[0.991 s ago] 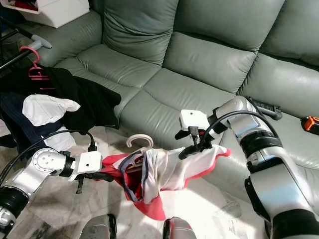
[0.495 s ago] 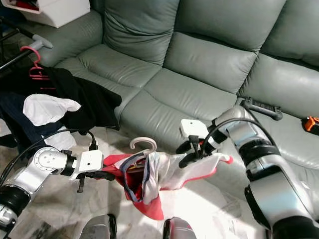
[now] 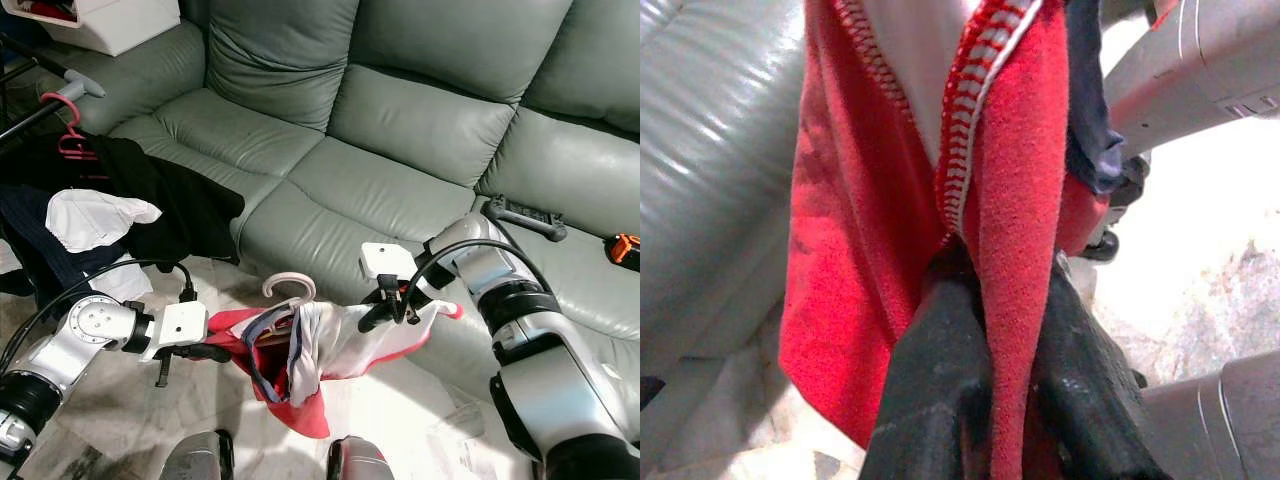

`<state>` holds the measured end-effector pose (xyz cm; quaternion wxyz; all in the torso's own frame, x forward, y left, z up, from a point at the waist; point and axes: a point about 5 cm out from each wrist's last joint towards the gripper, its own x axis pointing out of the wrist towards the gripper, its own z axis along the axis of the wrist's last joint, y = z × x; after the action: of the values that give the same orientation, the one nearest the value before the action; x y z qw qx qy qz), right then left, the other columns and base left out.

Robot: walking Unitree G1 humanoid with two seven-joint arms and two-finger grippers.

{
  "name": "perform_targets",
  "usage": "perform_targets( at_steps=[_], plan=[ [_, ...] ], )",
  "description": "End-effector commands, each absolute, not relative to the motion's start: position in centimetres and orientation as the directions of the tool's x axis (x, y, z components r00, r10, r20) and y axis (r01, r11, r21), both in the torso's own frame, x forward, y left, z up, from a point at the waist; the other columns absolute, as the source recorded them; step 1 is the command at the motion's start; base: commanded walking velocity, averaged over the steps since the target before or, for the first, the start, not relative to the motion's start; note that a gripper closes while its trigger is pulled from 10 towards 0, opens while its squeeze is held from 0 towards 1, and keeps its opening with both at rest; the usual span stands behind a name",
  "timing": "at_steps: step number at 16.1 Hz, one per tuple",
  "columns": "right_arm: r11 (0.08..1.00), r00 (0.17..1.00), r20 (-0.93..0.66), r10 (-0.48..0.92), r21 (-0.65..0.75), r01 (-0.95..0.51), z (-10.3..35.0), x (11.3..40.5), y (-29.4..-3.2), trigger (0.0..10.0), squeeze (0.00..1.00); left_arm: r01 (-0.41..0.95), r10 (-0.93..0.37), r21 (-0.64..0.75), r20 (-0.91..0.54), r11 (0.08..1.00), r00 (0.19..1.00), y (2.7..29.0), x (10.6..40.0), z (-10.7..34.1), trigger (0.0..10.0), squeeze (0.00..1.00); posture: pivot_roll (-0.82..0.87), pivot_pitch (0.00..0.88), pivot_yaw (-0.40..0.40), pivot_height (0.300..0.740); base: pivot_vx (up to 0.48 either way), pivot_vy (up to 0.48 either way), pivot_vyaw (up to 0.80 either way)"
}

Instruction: Hang hanger

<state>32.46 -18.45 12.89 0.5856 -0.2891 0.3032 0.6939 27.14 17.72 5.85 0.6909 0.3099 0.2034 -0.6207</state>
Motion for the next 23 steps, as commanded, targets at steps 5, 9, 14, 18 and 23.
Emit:
perform_targets(
  at_steps=[5,9,14,18,23],
  plan=[
    [-0.110,-0.118,-0.753,0.647,0.061,-0.992,13.0,32.4,-18.9,0.0,0.00,0.977,-0.732,0.212,-0.662,0.023,0.161,17.6,27.5,6.3,0.0,0.00,-0.06,0.097,-0.024,0.740,0.000,0.000,0.00],
    [-0.073,-0.050,-0.745,0.665,0.002,-0.997,12.7,32.1,-19.5,0.0,0.00,0.948,-0.717,0.302,-0.638,0.101,0.280,18.1,28.4,6.5,1.5,0.00,-0.06,0.095,-0.029,0.740,0.000,0.000,0.00],
    [0.156,0.235,-0.676,0.699,-0.176,-0.972,11.3,32.4,-19.7,0.0,0.00,0.900,-0.680,0.379,-0.603,0.216,0.417,19.3,28.8,6.3,10.0,1.00,-0.06,0.089,-0.009,0.740,0.000,0.000,0.00],
    [0.379,0.460,-0.580,0.672,-0.263,-0.887,9.0,30.7,-19.3,0.0,0.00,0.810,-0.653,0.473,-0.497,0.347,0.571,20.9,27.8,6.4,10.0,1.00,-0.06,0.106,0.000,0.740,0.000,0.000,0.00],
    [0.694,0.733,-0.436,0.523,-0.281,-0.663,7.4,29.1,-18.5,0.0,0.00,0.463,-0.405,0.425,-0.224,0.778,0.887,22.6,27.6,6.8,10.0,1.00,-0.05,0.111,-0.002,0.740,0.000,0.000,0.00]
  ],
)
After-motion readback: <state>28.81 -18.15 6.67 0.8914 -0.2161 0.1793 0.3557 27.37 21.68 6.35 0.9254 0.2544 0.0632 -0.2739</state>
